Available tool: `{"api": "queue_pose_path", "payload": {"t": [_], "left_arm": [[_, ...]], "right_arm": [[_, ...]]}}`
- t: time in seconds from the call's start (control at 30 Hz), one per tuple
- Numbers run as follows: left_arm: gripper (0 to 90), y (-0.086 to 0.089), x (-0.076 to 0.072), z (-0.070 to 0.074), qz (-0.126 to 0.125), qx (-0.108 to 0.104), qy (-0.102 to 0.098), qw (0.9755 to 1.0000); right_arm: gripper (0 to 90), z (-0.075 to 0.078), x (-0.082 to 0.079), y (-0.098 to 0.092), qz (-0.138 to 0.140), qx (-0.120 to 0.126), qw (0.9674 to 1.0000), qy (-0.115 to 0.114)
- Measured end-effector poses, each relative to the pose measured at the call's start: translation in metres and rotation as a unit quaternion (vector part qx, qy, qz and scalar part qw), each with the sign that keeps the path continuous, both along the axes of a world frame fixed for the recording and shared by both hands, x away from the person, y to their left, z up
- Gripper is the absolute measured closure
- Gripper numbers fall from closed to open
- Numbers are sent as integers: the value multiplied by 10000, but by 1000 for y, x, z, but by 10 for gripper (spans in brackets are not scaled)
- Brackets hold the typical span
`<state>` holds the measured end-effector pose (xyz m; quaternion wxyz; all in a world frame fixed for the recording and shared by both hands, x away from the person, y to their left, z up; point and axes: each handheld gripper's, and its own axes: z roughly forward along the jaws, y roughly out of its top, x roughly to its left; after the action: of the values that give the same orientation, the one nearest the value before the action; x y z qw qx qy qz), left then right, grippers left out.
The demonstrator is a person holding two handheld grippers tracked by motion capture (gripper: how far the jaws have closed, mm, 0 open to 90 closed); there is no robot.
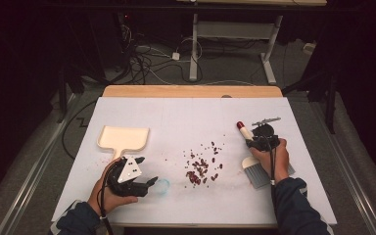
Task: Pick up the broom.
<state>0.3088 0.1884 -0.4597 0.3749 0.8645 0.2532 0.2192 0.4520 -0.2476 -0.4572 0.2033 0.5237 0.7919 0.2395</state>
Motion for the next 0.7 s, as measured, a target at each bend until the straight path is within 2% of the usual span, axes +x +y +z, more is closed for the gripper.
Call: {"api": "queue_pose_path", "payload": {"t": [0.07,0.13,0.17,0.2,0.23,0.33,0.37,0.4,0.43,0.47,0.5,0.53,0.57,0.6,0.63,0.7], "left_arm": [[220,0,-1,0,4,14,-11,10000],[220,0,-1,1,5,6,-20,10000],[220,0,-1,1,24,-1,-18,10000],[220,1,-1,1,31,-8,-17,10000],[220,1,-1,1,43,-21,-21,10000],[220,1,-1,2,80,-43,-28,10000],[220,1,-1,3,95,-81,-35,9999],[220,1,-1,4,100,-111,-39,9999],[220,1,-2,5,114,-141,-46,9998],[220,1,-2,6,121,-191,-50,9997],[220,1,-2,8,120,-254,-48,9996],[220,0,-2,9,123,-318,-40,9994],[220,-2,-2,11,121,-410,-29,9991],[220,-5,-3,14,85,-449,-39,9989],[220,-8,-3,16,42,-483,-65,9988],[222,-17,-4,22,-59,-648,-85,9978]], "right_arm": [[703,0,-1,-1,6,33,10000,-14],[704,4,-3,-3,11,115,9999,-124],[703,10,-7,-6,40,237,9992,-317],[704,14,-9,-8,46,323,9986,-413],[704,14,-9,-8,46,323,9986,-413],[704,24,-17,-13,39,497,9965,-675],[704,30,-23,-17,60,624,9943,-863],[704,30,-23,-17,60,624,9943,-863],[704,39,-29,-20,62,709,9918,-1061],[704,39,-29,-20,62,709,9918,-1061],[704,48,-37,-21,86,810,9884,-1284],[704,48,-37,-21,86,810,9884,-1284],[704,54,-40,-22,100,870,9866,-1379],[704,63,-47,-22,157,963,9826,-1579],[704,63,-47,-22,157,963,9826,-1579],[704,71,-53,-21,206,1046,9789,-1746]]}}
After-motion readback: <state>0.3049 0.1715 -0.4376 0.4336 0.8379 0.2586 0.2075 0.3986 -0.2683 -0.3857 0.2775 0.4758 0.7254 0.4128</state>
